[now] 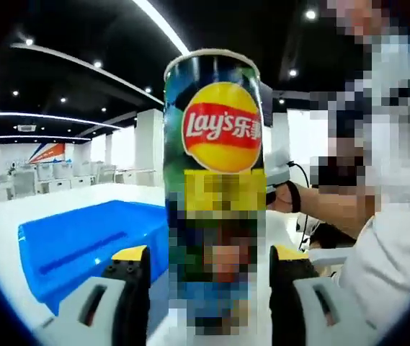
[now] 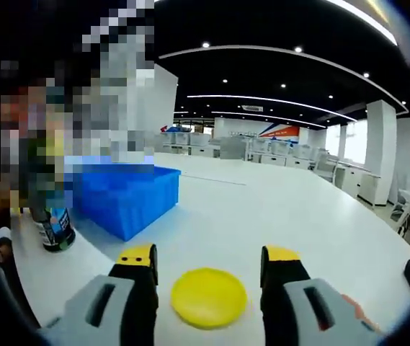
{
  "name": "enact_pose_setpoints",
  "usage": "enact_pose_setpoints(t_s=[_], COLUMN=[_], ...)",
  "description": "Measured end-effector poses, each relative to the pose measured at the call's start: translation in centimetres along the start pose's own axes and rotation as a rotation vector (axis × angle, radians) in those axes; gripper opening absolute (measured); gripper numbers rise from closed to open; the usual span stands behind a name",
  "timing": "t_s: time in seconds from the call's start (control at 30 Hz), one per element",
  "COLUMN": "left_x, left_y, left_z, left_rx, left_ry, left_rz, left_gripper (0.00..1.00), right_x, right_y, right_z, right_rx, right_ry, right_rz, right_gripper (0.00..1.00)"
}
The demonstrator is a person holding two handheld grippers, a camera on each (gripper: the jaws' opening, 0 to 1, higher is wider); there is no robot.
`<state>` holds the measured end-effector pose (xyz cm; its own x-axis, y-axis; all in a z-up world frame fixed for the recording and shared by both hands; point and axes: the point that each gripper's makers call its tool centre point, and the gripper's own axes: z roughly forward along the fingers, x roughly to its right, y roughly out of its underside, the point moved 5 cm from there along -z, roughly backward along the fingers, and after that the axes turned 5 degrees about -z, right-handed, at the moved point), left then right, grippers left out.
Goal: Open the lid of the chip container on the table, take out the chips, place them into the box in front of the container, and close the lid
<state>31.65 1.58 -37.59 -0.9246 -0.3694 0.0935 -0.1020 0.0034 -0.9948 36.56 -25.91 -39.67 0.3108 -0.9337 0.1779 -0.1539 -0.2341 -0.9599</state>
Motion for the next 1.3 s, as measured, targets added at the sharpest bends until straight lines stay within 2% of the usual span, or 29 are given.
enact_pose_setpoints(t_s=[0.17,0.37,0.6,0.73,0.93,1.2,1.27,1.3], left_x=[0.4,0.1,0.4,0.5,0.5,0.7,0.6,0.6], left_y=[-1.5,-1.7,-1.5,-1.8,-1.8,-1.9,-2.0,-2.1], left_z=[0.1,0.2,0.4,0.6,0.5,0.5,0.4,0.4], left_rx=[0.101,0.109,0.108,0.137,0.144,0.158,0.163,0.169], left_ry=[0.019,-0.001,0.015,0.027,0.025,0.032,0.023,0.02], left_rz=[-0.013,-0.012,-0.038,-0.054,-0.052,-0.038,0.006,0.016], left_gripper=[0.68,0.68,0.67,0.69,0.59,0.58,0.49,0.49], right_x=[0.0,-0.2,-0.7,-0.5,-0.6,-1.3,-1.3,-1.3], right_y=[-0.2,-0.1,0.2,0.2,0.3,0.5,0.6,0.6], right_z=[-0.1,-0.1,-0.4,-0.2,-0.4,-0.9,-1.0,-1.0], right_rx=[0.017,0.019,0.011,0.016,0.013,0.002,0.0,0.001], right_ry=[-0.01,-0.013,-0.029,-0.028,-0.03,-0.022,-0.019,-0.018], right_rz=[0.008,-0.003,0.019,0.026,0.033,0.035,0.041,0.043], right_gripper=[0.56,0.57,0.56,0.55,0.55,0.54,0.54,0.54])
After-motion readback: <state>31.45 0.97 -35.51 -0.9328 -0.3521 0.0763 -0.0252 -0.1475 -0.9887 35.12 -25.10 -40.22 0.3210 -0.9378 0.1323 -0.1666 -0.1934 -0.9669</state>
